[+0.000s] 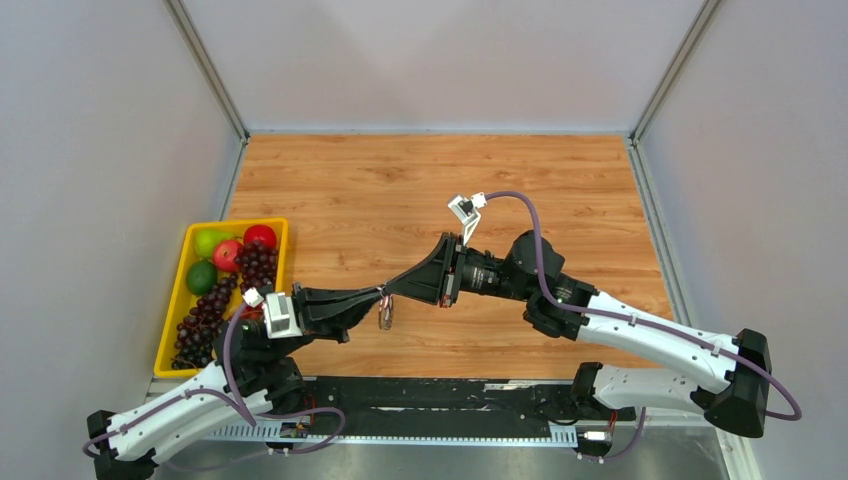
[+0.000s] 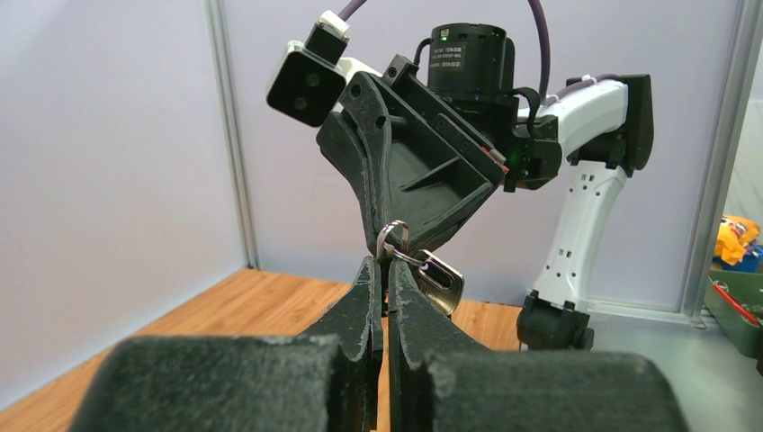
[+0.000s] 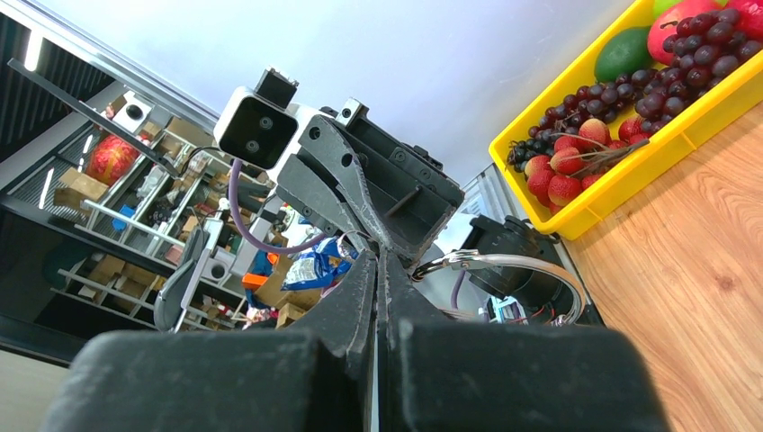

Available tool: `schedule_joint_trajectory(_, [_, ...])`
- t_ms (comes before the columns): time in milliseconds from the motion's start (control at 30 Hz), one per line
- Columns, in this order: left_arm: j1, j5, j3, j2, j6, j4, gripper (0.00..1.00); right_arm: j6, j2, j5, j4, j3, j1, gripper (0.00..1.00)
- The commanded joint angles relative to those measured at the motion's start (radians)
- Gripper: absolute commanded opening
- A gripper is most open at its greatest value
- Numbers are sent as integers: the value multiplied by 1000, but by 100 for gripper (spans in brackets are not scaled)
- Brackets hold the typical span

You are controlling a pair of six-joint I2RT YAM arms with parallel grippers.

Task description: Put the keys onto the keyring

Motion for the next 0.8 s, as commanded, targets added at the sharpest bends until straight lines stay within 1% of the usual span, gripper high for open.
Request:
schedule_joint_trajectory(0, [-4,6,1,26,21,25,0,2,-18,6,46,43,9,0])
schedule_joint_trajectory(633, [-4,-29,5,41,36,1,0,-9,-31,24,32,73,40,0])
schedule_joint_trajectory(700, [-4,-31,9,45,35,-7,3,-8,-26,24,32,75,41,0])
schedule_joint_trajectory(767, [-4,-33,8,49,34,-10,10,-10,-24,26,32,78,43,0])
